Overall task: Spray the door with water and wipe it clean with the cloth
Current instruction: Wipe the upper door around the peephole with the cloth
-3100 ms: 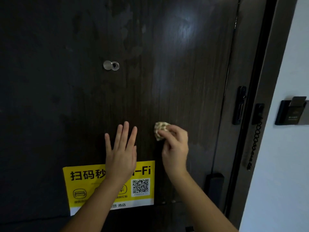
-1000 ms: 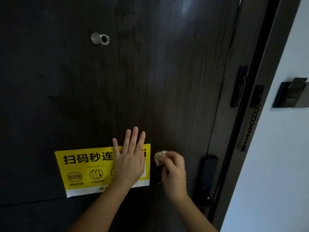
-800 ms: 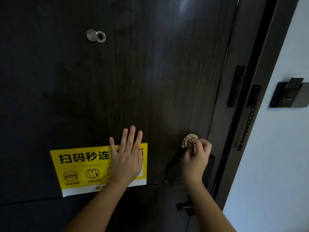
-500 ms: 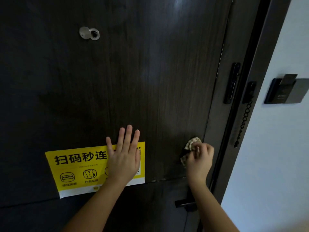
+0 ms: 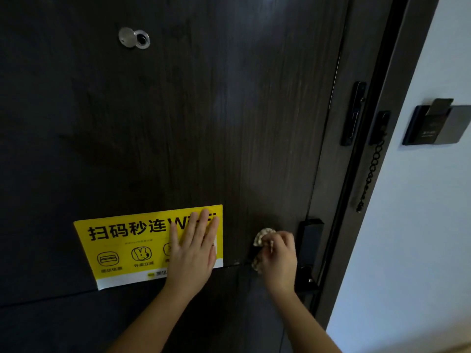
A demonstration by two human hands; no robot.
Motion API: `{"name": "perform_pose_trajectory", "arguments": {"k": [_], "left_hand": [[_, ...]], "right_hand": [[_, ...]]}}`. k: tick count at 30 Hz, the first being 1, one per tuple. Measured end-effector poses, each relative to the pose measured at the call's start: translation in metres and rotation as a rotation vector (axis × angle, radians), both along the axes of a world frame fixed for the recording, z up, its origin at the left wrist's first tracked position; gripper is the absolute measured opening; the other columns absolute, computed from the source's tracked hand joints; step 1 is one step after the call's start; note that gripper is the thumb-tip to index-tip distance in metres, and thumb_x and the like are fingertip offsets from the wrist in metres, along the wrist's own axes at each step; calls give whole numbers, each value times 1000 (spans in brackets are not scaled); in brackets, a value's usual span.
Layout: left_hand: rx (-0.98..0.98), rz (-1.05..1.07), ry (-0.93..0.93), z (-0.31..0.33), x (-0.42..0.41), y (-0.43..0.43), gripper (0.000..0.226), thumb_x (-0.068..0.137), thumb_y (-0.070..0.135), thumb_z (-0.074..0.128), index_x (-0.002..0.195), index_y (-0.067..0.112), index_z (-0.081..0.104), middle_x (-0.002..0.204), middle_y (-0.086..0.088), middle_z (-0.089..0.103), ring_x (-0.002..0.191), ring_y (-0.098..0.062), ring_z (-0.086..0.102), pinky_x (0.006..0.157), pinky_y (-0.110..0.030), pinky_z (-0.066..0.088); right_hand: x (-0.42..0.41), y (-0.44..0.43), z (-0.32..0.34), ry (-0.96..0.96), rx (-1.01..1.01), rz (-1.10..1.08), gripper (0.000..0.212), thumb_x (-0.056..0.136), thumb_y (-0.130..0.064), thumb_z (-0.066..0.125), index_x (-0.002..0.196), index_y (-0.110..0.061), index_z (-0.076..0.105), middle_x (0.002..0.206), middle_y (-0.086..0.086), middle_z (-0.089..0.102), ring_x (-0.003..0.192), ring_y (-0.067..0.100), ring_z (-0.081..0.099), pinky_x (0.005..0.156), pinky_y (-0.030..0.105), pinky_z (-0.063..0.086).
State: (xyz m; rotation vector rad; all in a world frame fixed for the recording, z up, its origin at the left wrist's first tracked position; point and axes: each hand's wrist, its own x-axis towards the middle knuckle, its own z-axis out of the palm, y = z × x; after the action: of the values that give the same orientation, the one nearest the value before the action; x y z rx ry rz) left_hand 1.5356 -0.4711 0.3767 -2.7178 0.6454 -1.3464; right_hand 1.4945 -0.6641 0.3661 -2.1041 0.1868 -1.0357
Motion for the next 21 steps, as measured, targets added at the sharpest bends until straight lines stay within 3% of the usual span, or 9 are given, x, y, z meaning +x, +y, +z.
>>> {"name": "perform_pose_trajectory", "arguments": {"k": [4, 7, 9, 12, 14, 18, 21], "left_hand": [[64, 44, 36, -16, 2, 12, 64, 93, 39, 29, 152, 19, 16, 161, -8, 4, 148, -27, 4, 115, -59, 1], [74, 44, 54, -15, 2, 12, 65, 92, 39, 30, 152, 20, 15, 161, -7, 2, 148, -27, 3, 115, -59, -3], [58, 38, 61, -14, 0, 13, 67, 91, 38, 33, 153, 20, 14, 162, -7, 1, 148, -27, 3, 115, -59, -2], [34, 28, 53, -13, -1, 10, 79, 89, 31, 56, 153, 19, 12, 161, -7, 0, 148, -28, 2, 115, -60, 0], [6, 29, 69, -14, -2, 6, 97, 77, 23, 75, 152, 18, 14, 161, -8, 0, 148, -30, 2, 114, -62, 1], [3, 44, 84, -17, -3, 3, 115, 69, 20, 81, 153, 18, 3, 161, -10, -2, 148, -31, 1, 112, -65, 6], [9, 58, 99, -15, -4, 2, 117, 65, 22, 85, 152, 16, 7, 161, -11, -2, 147, -32, 2, 112, -64, 5]], "right_hand": [[6, 10, 9, -87, 81, -30, 27, 74, 10, 67, 91, -11, 67, 103, -7, 46, 93, 11, 54, 82, -2, 33], [-4, 44, -26, 24, -171, 153, 32, 72, 6, 66, 93, -18, 68, 106, -7, 52, 96, 10, 53, 82, 12, 42], [-5, 36, -38, 37, -190, 179, 31, 71, 5, 67, 90, -19, 68, 103, -9, 51, 93, 11, 55, 79, 10, 41], [2, 7, -18, -28, 5, 19, 28, 73, 9, 68, 88, -15, 68, 102, -9, 49, 91, 14, 58, 81, 4, 36], [6, 15, -3, -65, 37, -24, 27, 75, 7, 68, 92, -14, 69, 106, -6, 51, 97, 14, 57, 84, 12, 42], [-3, 47, -39, 51, -185, 161, 32, 72, 5, 65, 93, -18, 67, 107, -5, 53, 96, 12, 54, 81, 17, 46], [-2, 4, -41, 34, -46, 45, 35, 69, 10, 60, 87, -19, 65, 100, -11, 44, 86, 17, 58, 71, 25, 50]]}}
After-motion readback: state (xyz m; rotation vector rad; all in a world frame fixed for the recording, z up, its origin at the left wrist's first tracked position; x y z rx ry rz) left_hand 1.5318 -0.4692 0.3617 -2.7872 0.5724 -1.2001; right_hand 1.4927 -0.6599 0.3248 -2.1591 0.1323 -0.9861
